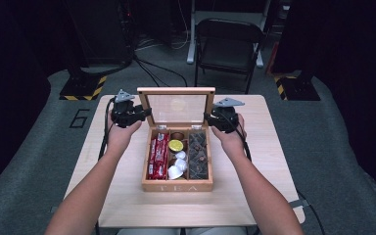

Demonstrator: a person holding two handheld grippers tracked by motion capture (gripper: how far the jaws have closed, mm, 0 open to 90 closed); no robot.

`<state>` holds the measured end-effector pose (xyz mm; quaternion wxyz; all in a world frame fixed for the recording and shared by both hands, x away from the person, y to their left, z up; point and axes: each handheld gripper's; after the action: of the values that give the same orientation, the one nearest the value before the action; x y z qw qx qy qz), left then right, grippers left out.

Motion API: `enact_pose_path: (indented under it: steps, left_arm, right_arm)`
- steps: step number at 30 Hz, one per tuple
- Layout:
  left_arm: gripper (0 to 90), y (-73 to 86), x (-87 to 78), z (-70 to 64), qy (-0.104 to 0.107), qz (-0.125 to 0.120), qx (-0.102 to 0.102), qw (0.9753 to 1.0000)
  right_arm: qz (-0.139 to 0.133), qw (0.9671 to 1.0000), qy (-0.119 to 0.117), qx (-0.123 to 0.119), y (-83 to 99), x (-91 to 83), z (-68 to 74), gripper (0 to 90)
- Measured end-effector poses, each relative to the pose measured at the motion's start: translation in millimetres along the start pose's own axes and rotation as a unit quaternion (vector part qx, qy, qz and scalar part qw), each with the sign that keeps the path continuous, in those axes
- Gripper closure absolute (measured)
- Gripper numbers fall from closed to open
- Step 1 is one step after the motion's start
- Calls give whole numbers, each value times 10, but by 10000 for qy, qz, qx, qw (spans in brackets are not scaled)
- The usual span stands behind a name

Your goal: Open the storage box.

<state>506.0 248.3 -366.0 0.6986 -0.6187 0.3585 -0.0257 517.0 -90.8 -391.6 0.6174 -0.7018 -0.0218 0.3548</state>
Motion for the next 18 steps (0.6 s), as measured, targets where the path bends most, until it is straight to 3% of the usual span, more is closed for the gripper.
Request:
enact_pose_path:
  steps: [3, 18]
  left_arm:
    - [599, 4, 19, 3, -15, -22, 76, 10000]
    - [635, 47, 91, 69, 69, 3, 11, 10000]
  right_arm:
    - [0, 10000, 24, -28, -8, 10, -1, 644]
    - [14, 10000, 33, 13, -26, 32, -10, 645]
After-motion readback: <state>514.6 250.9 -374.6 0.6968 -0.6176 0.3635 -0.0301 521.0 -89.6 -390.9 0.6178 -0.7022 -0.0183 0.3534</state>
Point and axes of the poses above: each handheld gripper's, and its own axes: x roughly forward along the jaws, y roughly out of its underside, z roughly to its left, and after that the axes turned 2 degrees about x, right-handed
